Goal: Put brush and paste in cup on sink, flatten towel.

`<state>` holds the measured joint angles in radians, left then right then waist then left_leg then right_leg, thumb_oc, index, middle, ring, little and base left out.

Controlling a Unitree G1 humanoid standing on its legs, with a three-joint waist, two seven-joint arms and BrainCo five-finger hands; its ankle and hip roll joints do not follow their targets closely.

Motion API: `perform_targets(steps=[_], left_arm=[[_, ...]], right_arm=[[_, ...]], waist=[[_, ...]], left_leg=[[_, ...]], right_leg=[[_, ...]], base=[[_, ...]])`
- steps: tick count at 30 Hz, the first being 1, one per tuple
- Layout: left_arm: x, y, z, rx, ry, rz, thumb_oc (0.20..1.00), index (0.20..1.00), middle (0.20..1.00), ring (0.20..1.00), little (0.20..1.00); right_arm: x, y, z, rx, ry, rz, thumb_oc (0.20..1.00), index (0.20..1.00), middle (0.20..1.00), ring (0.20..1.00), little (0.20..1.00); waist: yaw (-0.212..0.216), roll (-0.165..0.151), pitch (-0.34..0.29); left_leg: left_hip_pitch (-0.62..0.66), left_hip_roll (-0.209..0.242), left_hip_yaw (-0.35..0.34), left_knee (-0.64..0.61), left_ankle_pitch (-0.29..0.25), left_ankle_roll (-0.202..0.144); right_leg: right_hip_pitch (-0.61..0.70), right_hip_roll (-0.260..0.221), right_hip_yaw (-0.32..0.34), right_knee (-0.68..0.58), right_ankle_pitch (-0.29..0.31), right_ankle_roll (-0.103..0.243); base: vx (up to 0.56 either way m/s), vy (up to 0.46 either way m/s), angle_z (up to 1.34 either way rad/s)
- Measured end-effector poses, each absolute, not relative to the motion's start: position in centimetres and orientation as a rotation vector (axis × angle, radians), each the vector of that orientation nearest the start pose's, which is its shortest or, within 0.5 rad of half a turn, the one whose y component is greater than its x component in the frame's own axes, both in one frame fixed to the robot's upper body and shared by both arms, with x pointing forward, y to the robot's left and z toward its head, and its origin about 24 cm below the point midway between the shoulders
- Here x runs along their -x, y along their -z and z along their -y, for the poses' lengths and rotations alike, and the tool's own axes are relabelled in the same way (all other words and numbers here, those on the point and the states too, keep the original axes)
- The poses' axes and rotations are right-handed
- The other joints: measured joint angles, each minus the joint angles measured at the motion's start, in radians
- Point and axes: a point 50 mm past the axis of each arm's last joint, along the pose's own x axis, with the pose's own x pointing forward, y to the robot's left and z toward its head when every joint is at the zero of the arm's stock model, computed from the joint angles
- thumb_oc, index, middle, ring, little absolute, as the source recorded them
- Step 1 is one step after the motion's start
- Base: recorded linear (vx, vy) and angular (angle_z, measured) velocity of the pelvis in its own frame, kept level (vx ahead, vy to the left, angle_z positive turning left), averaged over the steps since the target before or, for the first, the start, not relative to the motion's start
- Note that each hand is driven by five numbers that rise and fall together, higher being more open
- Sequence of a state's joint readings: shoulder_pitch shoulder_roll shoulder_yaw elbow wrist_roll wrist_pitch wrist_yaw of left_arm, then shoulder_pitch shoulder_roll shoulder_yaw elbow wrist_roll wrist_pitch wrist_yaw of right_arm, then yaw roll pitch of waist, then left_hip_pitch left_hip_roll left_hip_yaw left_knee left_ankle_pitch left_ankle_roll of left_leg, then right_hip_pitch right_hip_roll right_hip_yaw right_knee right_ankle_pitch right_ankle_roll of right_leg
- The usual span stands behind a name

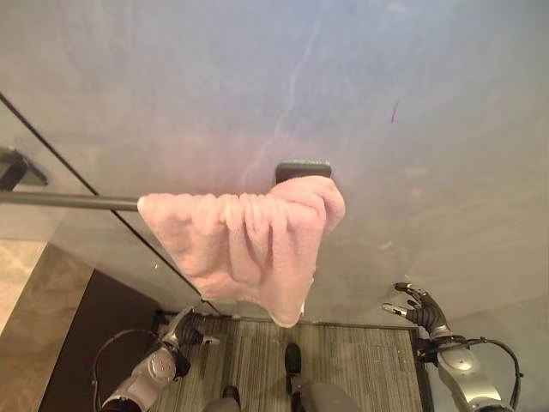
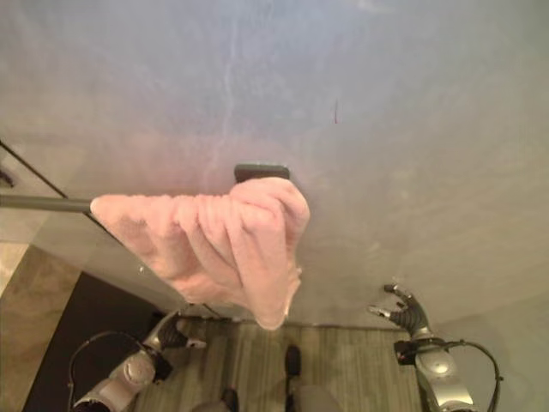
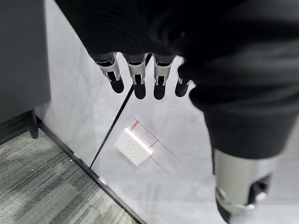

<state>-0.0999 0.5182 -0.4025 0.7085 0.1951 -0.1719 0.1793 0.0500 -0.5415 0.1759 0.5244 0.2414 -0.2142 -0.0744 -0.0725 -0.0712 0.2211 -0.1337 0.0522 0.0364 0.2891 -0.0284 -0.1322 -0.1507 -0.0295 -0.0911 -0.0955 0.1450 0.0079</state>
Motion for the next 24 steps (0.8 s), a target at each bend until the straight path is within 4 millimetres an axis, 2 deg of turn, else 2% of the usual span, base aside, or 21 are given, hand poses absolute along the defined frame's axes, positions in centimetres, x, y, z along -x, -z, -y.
perform_targets(steps=[1, 2, 3, 5, 6, 7, 8, 9, 10, 11, 13, 15, 16, 18, 19, 20, 22, 24], left_arm=[[-22.2, 6.3, -24.2, -0.836, 0.157, -0.437, 1.000, 1.000, 1.000, 1.000, 1.000], [-22.4, 6.2, -23.3, -0.816, 0.169, -0.414, 1.000, 1.000, 1.000, 1.000, 1.000], [-23.8, 5.0, -23.2, -0.825, 0.162, -0.350, 1.000, 1.000, 1.000, 1.000, 1.000], [-24.1, 4.3, -24.0, -0.850, 0.153, -0.331, 1.000, 1.000, 1.000, 1.000, 1.000], [-23.9, 4.3, -24.3, -0.857, 0.149, -0.337, 1.000, 1.000, 1.000, 1.000, 1.000], [-24.0, 4.2, -24.2, -0.853, 0.148, -0.339, 1.000, 1.000, 1.000, 1.000, 1.000], [-24.1, 4.2, -24.0, -0.848, 0.153, -0.333, 1.000, 1.000, 1.000, 1.000, 1.000], [-24.1, 4.1, -23.8, -0.844, 0.159, -0.321, 1.000, 1.000, 1.000, 1.000, 1.000], [-24.5, 3.7, -23.3, -0.833, 0.164, -0.293, 1.000, 1.000, 1.000, 1.000, 1.000], [-24.8, 3.3, -23.2, -0.827, 0.161, -0.275, 1.000, 1.000, 1.000, 1.000, 1.000], [-24.8, 3.1, -23.6, -0.828, 0.151, -0.274, 1.000, 1.000, 1.000, 1.000, 1.000], [-24.3, 3.4, -23.8, -0.826, 0.152, -0.290, 1.000, 1.000, 1.000, 1.000, 1.000], [-24.0, 3.6, -24.0, -0.829, 0.151, -0.302, 1.000, 1.000, 1.000, 1.000, 1.000], [-23.8, 3.5, -23.9, -0.823, 0.153, -0.297, 1.000, 1.000, 1.000, 1.000, 1.000], [-24.3, 2.7, -24.3, -0.768, 0.105, -0.273, 1.000, 1.000, 1.000, 1.000, 1.000], [-24.5, 1.9, -24.7, -0.754, 0.072, -0.244, 1.000, 1.000, 1.000, 1.000, 1.000], [-25.1, 0.1, -24.7, -0.734, 0.084, -0.182, 1.000, 1.000, 1.000, 1.000, 1.000], [-25.5, -1.4, -24.3, -0.713, 0.125, -0.120, 1.000, 1.000, 1.000, 1.000, 1.000]], right_arm=[[-21.1, 3.6, 27.4, 0.354, 0.072, -0.372, 1.000, 1.000, 1.000, 1.000, 1.000], [-21.3, 3.0, 28.0, 0.373, 0.078, -0.355, 1.000, 1.000, 1.000, 1.000, 1.000], [-21.1, 3.6, 28.1, 0.344, 0.117, -0.381, 1.000, 1.000, 1.000, 1.000, 1.000], [-21.6, 3.4, 27.1, 0.319, 0.094, -0.352, 1.000, 1.000, 1.000, 1.000, 1.000], [-22.0, 3.0, 27.0, 0.315, 0.093, -0.331, 1.000, 1.000, 1.000, 1.000, 1.000], [-22.8, 2.4, 27.2, 0.304, 0.111, -0.301, 1.000, 1.000, 1.000, 1.000, 1.000], [-23.0, 2.2, 27.2, 0.288, 0.118, -0.292, 1.000, 1.000, 1.000, 1.000, 1.000], [-22.7, 2.0, 27.4, 0.295, 0.116, -0.287, 1.000, 1.000, 1.000, 1.000, 1.000], [-22.4, 1.7, 27.9, 0.317, 0.112, -0.288, 1.000, 1.000, 1.000, 1.000, 1.000], [-22.3, 1.8, 28.0, 0.313, 0.118, -0.293, 1.000, 1.000, 1.000, 1.000, 1.000], [-22.4, 2.1, 27.0, 0.289, 0.088, -0.294, 1.000, 1.000, 1.000, 1.000, 1.000], [-22.4, 2.4, 26.4, 0.281, 0.071, -0.298, 1.000, 1.000, 1.000, 1.000, 1.000], [-22.5, 2.4, 26.0, 0.276, 0.057, -0.297, 1.000, 1.000, 1.000, 1.000, 1.000], [-23.1, 2.1, 25.5, 0.272, 0.044, -0.277, 1.000, 1.000, 1.000, 1.000, 1.000], [-24.2, 1.6, 24.9, 0.269, 0.024, -0.262, 1.000, 1.000, 1.000, 1.000, 1.000], [-25.1, 0.9, 24.4, 0.258, 0.007, -0.235, 1.000, 1.000, 1.000, 1.000, 1.000], [-25.1, 0.9, 24.5, 0.215, -0.014, -0.246, 1.000, 1.000, 1.000, 1.000, 1.000], [-25.0, 1.0, 24.5, 0.162, -0.031, -0.256, 1.000, 1.000, 1.000, 1.000, 1.000]], waist=[[0.000, 0.018, 0.000], [-0.009, 0.103, -0.009], [-0.042, 0.083, 0.021], [-0.023, 0.034, 0.013], [-0.023, 0.026, 0.009], [-0.036, 0.035, 0.007], [-0.050, 0.049, -0.002], [-0.055, 0.062, -0.014], [-0.058, 0.094, -0.034], [-0.064, 0.104, -0.044], [-0.041, 0.073, -0.061], [-0.040, 0.059, -0.072], [-0.040, 0.039, -0.086], [-0.029, 0.028, -0.100], [-0.020, 0.011, -0.112], [-0.015, -0.001, -0.122], [0.002, -0.027, -0.141], [0.007, -0.034, -0.156]], left_leg=[[-0.005, 0.019, 0.002, -0.034, 0.019, 0.031], [0.007, 0.142, 0.036, -0.136, -0.042, 0.115], [0.033, 0.197, 0.055, -0.235, 0.004, 0.000], [0.071, 0.175, 0.016, -0.298, 0.033, -0.004], [0.082, 0.164, 0.001, -0.293, 0.034, -0.006], [0.124, 0.158, 0.039, -0.318, 0.034, -0.006], [0.173, 0.148, 0.055, -0.364, 0.035, -0.005], [0.214, 0.130, 0.054, -0.383, 0.043, 0.011], [0.240, 0.128, 0.069, -0.382, 0.026, 0.026], [0.238, 0.136, 0.083, -0.381, -0.016, -0.004], [0.241, 0.091, 0.131, -0.380, -0.013, 0.023], [0.255, 0.065, 0.152, -0.380, -0.025, 0.044], [0.260, 0.040, 0.165, -0.373, -0.032, 0.061], [0.274, 0.016, 0.181, -0.371, -0.039, 0.072], [0.294, -0.005, 0.178, -0.376, -0.044, 0.079], [0.306, -0.009, 0.191, -0.379, -0.048, 0.084], [0.303, -0.013, 0.191, -0.379, -0.048, 0.083], [0.297, -0.007, 0.189, -0.379, -0.046, 0.081]], right_leg=[[-0.003, 0.009, -0.003, 0.017, -0.011, 0.024], [-0.070, 0.068, -0.008, 0.216, -0.056, -0.072], [-0.098, 0.053, -0.002, 0.326, -0.191, -0.037], [-0.118, 0.035, 0.059, 0.304, -0.172, -0.004], [-0.116, 0.030, 0.079, 0.269, -0.171, -0.002], [-0.076, 0.019, 0.088, 0.177, -0.144, 0.041], [-0.046, 0.012, 0.077, 0.134, -0.134, 0.049], [-0.026, 0.011, 0.083, 0.105, -0.082, 0.049], [-0.022, 0.023, 0.080, 0.079, -0.025, 0.046], [-0.021, 0.025, 0.081, 0.062, -0.010, 0.048], [-0.024, -0.015, 0.132, 0.039, -0.003, 0.059], [-0.020, -0.041, 0.132, 0.041, -0.015, 0.071], [-0.023, -0.057, 0.147, 0.041, 0.008, 0.079], [-0.002, -0.081, 0.167, 0.010, 0.023, 0.110], [0.006, -0.090, 0.184, 0.011, 0.076, 0.112], [0.010, -0.097, 0.193, 0.011, 0.076, 0.116], [0.008, -0.102, 0.192, 0.002, 0.057, 0.127], [0.009, -0.105, 0.184, 0.002, 0.046, 0.139]], base=[[0.08, 0.179, -0.02], [0.11, 0.230, 0.61], [0.08, 0.158, 0.62], [0.08, 0.141, -0.06], [0.12, 0.264, -0.56], [0.10, 0.210, -0.36], [0.08, 0.191, -0.20], [0.05, 0.108, -0.08], [0.08, 0.209, -0.02], [0.05, 0.152, -0.18], [0.03, 0.146, -0.43], [0.02, 0.130, -0.32], [0.00, 0.074, -0.32], [0.02, 0.133, -0.29], [0.03, 0.125, -0.25], [0.01, 0.065, -0.20], [-0.01, 0.031, -0.02], [-0.01, -0.017, 0.13]])
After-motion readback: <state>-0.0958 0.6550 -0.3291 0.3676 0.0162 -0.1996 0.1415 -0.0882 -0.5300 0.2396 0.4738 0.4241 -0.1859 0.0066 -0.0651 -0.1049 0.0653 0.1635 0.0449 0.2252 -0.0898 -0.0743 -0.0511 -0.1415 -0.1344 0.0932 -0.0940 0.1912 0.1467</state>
